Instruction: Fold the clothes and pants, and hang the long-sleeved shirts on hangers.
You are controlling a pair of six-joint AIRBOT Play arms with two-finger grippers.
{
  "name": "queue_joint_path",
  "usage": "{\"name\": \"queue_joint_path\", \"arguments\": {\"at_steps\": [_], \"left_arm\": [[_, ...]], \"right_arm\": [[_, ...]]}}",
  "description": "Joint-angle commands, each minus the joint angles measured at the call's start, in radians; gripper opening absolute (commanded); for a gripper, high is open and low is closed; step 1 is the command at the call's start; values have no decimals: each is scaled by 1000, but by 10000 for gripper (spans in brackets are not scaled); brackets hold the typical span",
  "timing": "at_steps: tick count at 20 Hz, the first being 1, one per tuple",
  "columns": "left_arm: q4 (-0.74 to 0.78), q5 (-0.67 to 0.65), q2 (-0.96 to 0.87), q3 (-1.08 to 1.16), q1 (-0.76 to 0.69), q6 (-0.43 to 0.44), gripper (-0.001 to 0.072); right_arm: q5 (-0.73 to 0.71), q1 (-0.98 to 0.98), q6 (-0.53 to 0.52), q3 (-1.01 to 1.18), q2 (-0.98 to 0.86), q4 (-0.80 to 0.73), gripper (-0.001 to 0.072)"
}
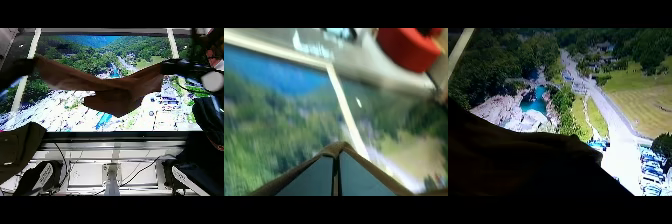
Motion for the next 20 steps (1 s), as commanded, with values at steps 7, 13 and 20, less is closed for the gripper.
{"name": "queue_joint_path", "arguments": {"at_steps": [7,13,20], "left_arm": [[-3,217,436,64,6,4,26],[-3,298,620,64,6,-60,25],[0,295,497,64,6,-107,25]], "right_arm": [[48,3,58,158,549,76,17],[212,1,74,371,576,121,17],[341,1,104,355,343,101,17]]}}
